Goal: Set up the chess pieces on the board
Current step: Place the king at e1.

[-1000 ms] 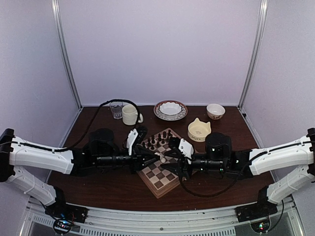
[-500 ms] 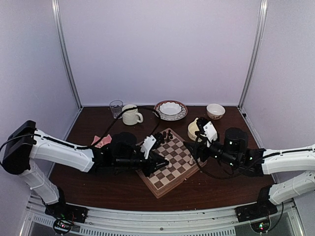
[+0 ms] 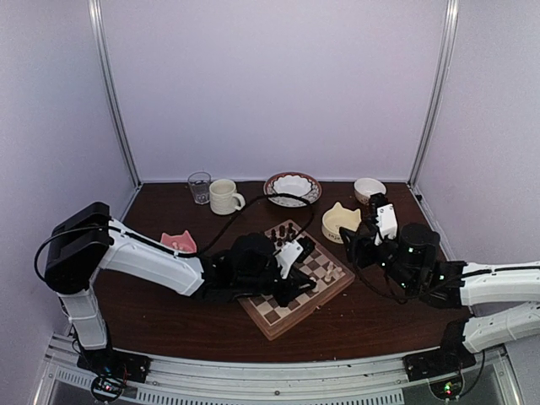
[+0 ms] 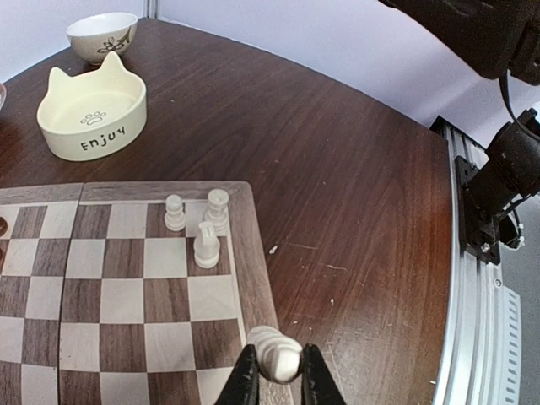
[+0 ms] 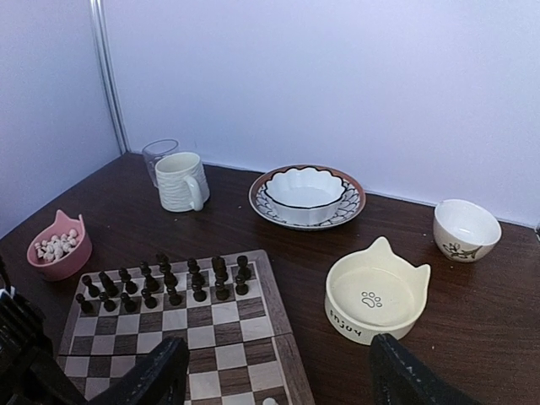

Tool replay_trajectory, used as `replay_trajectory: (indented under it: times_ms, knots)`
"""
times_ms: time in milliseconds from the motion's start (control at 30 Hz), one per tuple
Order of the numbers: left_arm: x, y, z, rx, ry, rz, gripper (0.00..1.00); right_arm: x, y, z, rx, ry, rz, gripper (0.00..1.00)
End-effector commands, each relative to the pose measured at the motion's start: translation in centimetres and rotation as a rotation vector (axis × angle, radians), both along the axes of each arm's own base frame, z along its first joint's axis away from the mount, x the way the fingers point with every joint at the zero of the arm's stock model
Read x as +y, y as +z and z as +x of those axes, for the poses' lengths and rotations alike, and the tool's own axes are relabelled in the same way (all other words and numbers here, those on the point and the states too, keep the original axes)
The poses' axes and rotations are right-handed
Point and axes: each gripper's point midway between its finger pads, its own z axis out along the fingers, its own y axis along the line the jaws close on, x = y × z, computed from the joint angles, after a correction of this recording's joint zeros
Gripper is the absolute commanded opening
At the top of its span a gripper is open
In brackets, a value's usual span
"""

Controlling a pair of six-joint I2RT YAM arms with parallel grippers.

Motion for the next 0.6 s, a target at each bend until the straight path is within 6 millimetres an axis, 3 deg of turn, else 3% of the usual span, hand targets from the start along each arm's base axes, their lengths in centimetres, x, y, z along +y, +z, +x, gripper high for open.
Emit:
replay_trajectory:
  times_ms: [0,167,567]
  knots:
    - [-1.7,0.6,0.4,-0.059,-0.002,0.005,0.00,-3.1,0.9,0.0,-0.040,-0.123,0.083,0.77]
    - [-2.1,-0.4,0.8,-0.050,0.010,0.048,0.00,-4.0,1.3,-0.1,-0.055,-0.154,0.095,0.78]
    - [-2.0,-2.2,1.7,-0.042,0.056,0.134,0.00,-3.8,1.1,-0.1,-0.063,-0.141,0.083,0.79]
